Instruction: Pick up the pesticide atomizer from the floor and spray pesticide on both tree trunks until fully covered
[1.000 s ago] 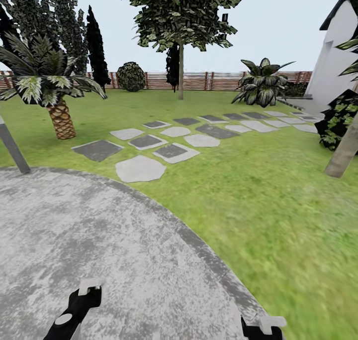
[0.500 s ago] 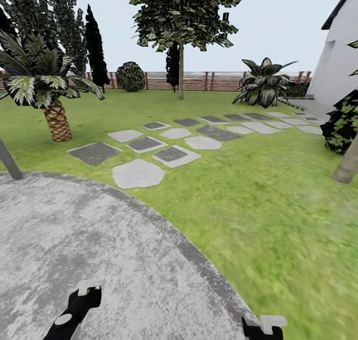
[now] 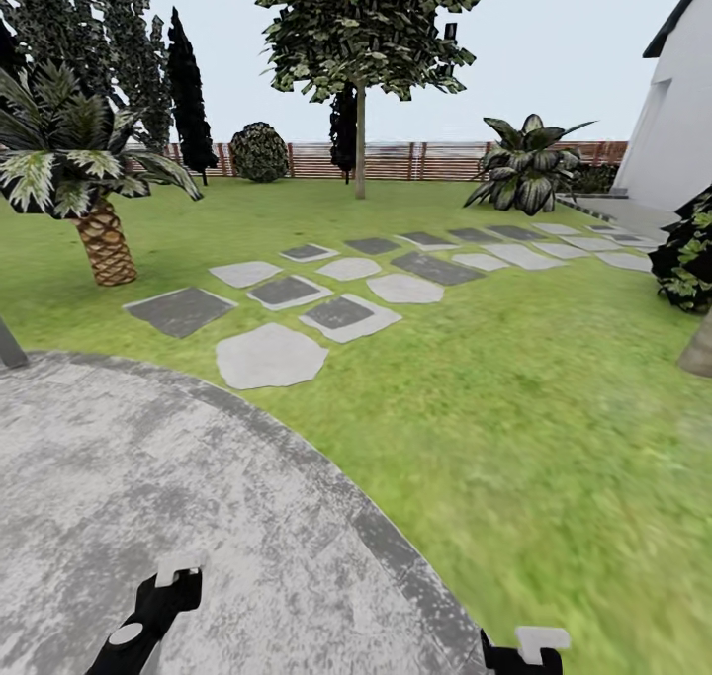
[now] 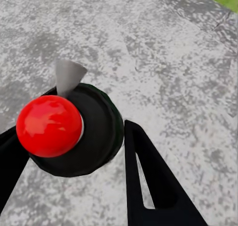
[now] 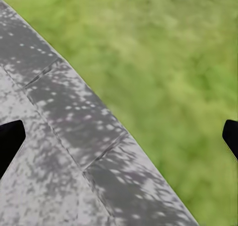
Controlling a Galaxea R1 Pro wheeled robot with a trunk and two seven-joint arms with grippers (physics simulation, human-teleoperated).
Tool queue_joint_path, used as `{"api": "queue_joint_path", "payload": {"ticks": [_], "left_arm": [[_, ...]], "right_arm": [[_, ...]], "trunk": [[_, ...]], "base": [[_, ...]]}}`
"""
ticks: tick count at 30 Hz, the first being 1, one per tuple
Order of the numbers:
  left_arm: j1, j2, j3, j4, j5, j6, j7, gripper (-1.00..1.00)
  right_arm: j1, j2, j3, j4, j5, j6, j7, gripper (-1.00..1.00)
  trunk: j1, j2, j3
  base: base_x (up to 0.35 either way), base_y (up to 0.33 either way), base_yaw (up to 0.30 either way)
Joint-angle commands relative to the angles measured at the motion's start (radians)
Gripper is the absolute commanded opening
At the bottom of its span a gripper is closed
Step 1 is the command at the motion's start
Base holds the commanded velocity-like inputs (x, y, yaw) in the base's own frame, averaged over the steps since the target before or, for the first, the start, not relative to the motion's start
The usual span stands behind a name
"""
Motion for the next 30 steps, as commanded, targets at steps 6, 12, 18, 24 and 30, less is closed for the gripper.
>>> {"api": "queue_joint_path", "payload": {"ticks": [6,12,18,24,30], "left_arm": [[-0.012,0.001,-0.002,-0.027,-0.008,0.247,-0.015,-1.00],[-0.006,0.006,-0.002,-0.073,-0.010,0.334,-0.068,-1.00],[-0.004,0.002,-0.003,-0.082,-0.010,0.342,-0.075,-1.00],[-0.003,0.000,-0.003,-0.081,-0.010,0.341,-0.075,-1.00],[-0.003,-0.001,-0.002,-0.074,-0.010,0.341,-0.074,-1.00]], "right_arm": [[-0.001,0.000,-0.007,0.001,0.008,-0.003,-0.001,1.00],[-0.001,0.000,-0.007,0.001,0.010,-0.003,-0.001,1.00],[-0.001,0.000,-0.007,0.002,0.010,-0.003,-0.001,1.00],[-0.001,0.001,-0.006,0.001,0.010,-0.003,-0.001,1.00],[-0.001,0.006,-0.007,-0.005,0.007,-0.003,-0.001,1.00]], "trunk": [[0.000,0.000,-0.001],[0.000,0.000,-0.001],[0.000,0.000,-0.001],[0.000,0.000,-0.001],[0.000,0.000,-0.001]], "base": [[0.332,0.000,0.000],[0.285,0.000,0.000],[0.299,-0.014,0.000],[0.307,-0.069,0.000],[0.307,-0.075,0.000]]}}
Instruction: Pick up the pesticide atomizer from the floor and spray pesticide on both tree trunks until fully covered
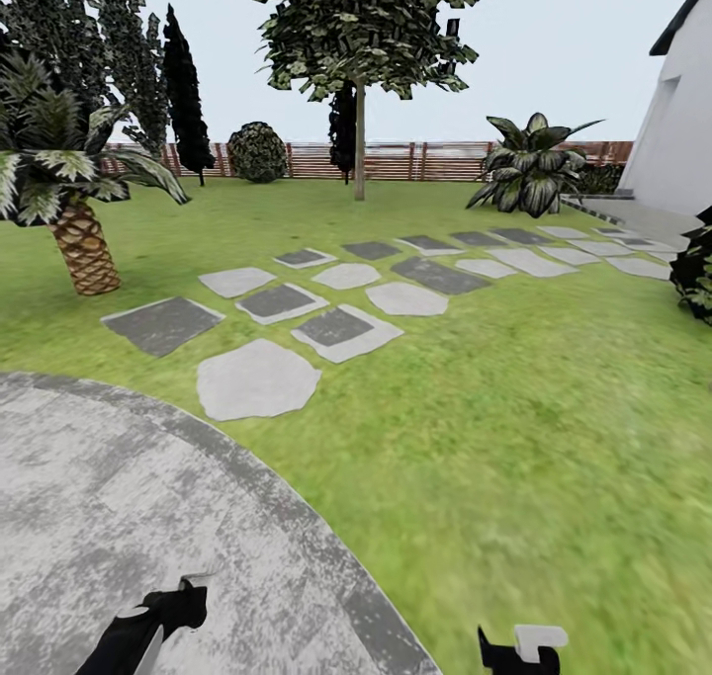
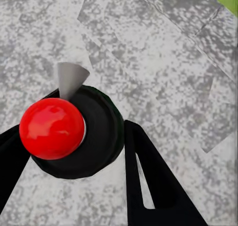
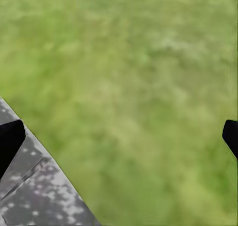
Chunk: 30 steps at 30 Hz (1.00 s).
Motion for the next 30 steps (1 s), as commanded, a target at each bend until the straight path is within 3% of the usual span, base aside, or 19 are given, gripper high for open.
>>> {"api": "queue_joint_path", "payload": {"ticks": [1,9,14,18,30], "left_arm": [[0.000,0.000,0.004,-0.001,-0.003,0.006,-0.007,-1.00],[0.000,0.000,0.004,0.000,-0.003,0.006,-0.007,-1.00],[0.000,-0.001,-0.001,0.001,-0.004,0.005,-0.006,-1.00],[0.000,0.000,-0.026,0.001,-0.005,0.005,0.000,-1.00],[0.001,0.000,-0.026,0.004,-0.003,-0.023,0.004,-1.00]], "right_arm": [[-0.001,0.001,-0.008,-0.001,0.008,-0.003,-0.001,1.00],[-0.001,-0.002,-0.008,-0.120,0.008,-0.003,0.000,1.00],[-0.001,-0.005,-0.007,-0.126,0.009,-0.003,0.000,1.00],[-0.001,-0.003,-0.006,-0.094,0.010,-0.003,0.000,1.00],[-0.001,-0.005,-0.006,-0.074,0.011,-0.003,0.002,1.00]], "trunk": [[0.000,0.000,-0.001],[0.000,0.000,-0.001],[0.000,0.000,-0.001],[0.000,0.000,-0.001],[0.000,0.000,-0.001]], "base": [[0.307,-0.076,0.000],[0.307,-0.076,0.000],[0.307,-0.076,0.000],[0.314,-0.074,0.000],[0.338,-0.009,0.000]]}}
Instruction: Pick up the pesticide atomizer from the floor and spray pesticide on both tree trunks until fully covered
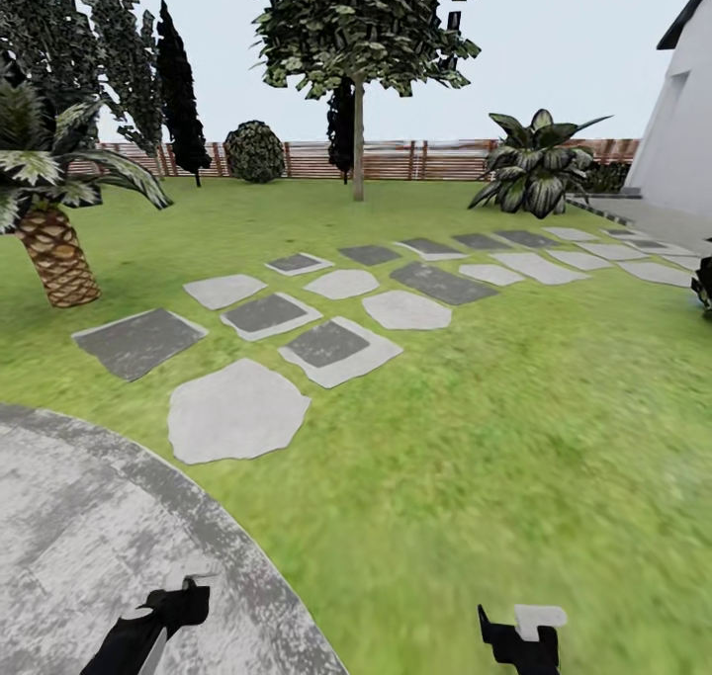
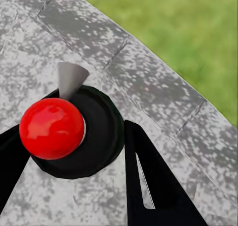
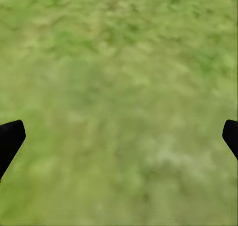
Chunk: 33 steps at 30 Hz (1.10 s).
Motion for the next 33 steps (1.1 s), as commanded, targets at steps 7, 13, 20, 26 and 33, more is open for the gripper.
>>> {"api": "queue_joint_path", "payload": {"ticks": [7,13,20,26,33], "left_arm": [[0.000,-0.002,0.004,-0.002,-0.003,0.006,-0.006,-1.00],[0.000,-0.002,0.004,-0.002,-0.003,0.006,-0.006,-1.00],[0.000,-0.002,0.004,-0.002,-0.003,0.006,-0.006,-1.00],[0.000,-0.002,0.004,-0.002,-0.003,0.006,-0.006,-1.00],[0.000,-0.002,0.004,-0.002,-0.003,0.006,-0.007,-1.00]], "right_arm": [[-0.001,0.001,-0.007,0.001,0.009,-0.003,-0.001,1.00],[-0.001,0.001,-0.007,0.002,0.009,-0.003,0.000,1.00],[-0.001,0.003,-0.007,0.001,0.009,-0.003,0.000,1.00],[-0.001,0.001,-0.007,0.002,0.009,-0.003,-0.002,1.00],[-0.001,0.002,-0.007,0.002,0.010,-0.003,-0.002,1.00]], "trunk": [[0.000,0.000,-0.001],[0.000,0.000,-0.001],[0.000,0.000,-0.001],[0.000,0.000,-0.001],[0.000,0.000,-0.001]], "base": [[0.340,0.000,0.000],[0.340,0.000,0.000],[0.340,0.000,0.000],[0.340,0.000,0.000],[0.340,0.000,0.000]]}}
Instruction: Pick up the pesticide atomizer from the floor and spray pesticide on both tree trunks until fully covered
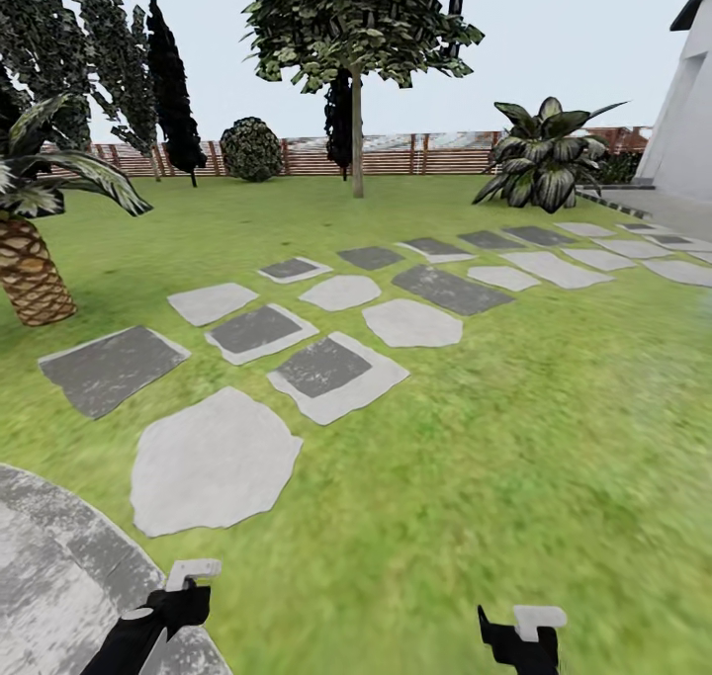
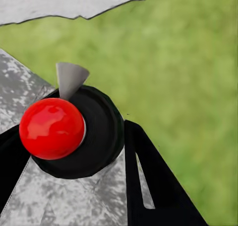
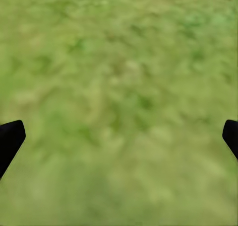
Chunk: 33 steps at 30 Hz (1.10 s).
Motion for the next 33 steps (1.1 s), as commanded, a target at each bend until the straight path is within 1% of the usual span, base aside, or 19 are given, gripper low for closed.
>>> {"api": "queue_joint_path", "payload": {"ticks": [1,33], "left_arm": [[0.000,-0.001,0.004,-0.002,-0.003,0.006,-0.007,-1.00],[0.000,-0.001,0.004,-0.002,-0.003,0.006,-0.007,-1.00]], "right_arm": [[-0.001,0.000,-0.007,0.001,0.009,-0.003,-0.001,1.00],[-0.001,-0.001,-0.007,0.002,0.009,-0.003,-0.001,1.00]], "trunk": [[0.000,0.000,-0.001],[0.000,0.000,-0.001]], "base": [[0.340,0.000,0.000],[0.340,0.000,0.000]]}}
